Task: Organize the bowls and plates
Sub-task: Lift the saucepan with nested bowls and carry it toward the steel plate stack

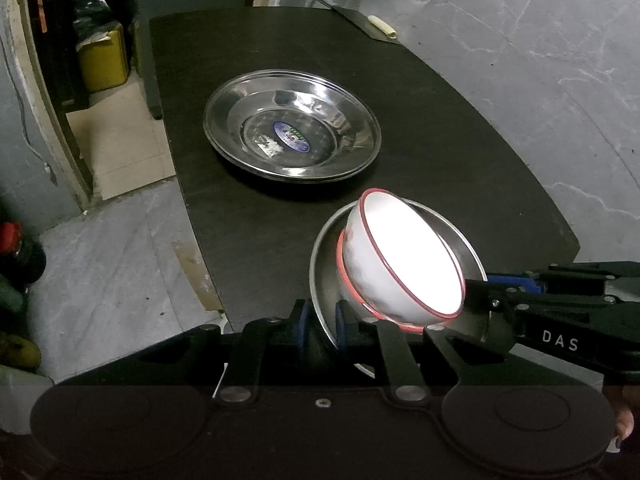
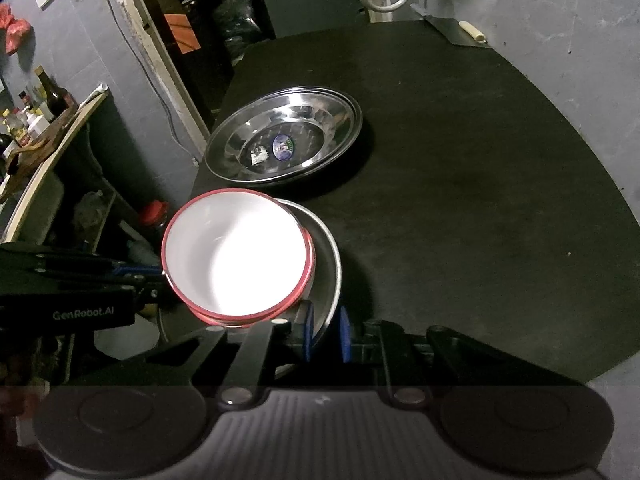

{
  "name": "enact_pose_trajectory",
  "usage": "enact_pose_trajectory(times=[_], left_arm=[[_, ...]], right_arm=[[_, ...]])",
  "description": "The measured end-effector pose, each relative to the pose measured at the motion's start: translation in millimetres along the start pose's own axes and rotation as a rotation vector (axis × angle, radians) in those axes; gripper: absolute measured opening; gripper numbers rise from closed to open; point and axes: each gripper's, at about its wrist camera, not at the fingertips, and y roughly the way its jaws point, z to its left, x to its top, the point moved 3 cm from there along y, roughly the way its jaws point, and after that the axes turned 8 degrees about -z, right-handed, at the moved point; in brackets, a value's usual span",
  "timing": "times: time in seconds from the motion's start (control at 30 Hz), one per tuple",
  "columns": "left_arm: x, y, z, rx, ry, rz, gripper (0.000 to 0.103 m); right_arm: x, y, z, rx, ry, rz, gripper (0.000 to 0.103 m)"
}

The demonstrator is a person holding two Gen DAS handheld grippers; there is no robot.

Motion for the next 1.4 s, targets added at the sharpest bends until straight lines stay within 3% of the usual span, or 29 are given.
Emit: enact_pose_trajectory(times=[0.67,1.4], left_arm=[[1.9,0.6,0.5,0.014,-0.01,0.009,0.012],[30.6,1.7,-4.2,-0.023,-0.052,-0.041,0.012]], right_arm=[[-1.0,-2.8,-7.3,0.049,0.043,0.01,0.018],[28.0,-13.6,-21.8,0.066,0.063,-0.081,0.018]])
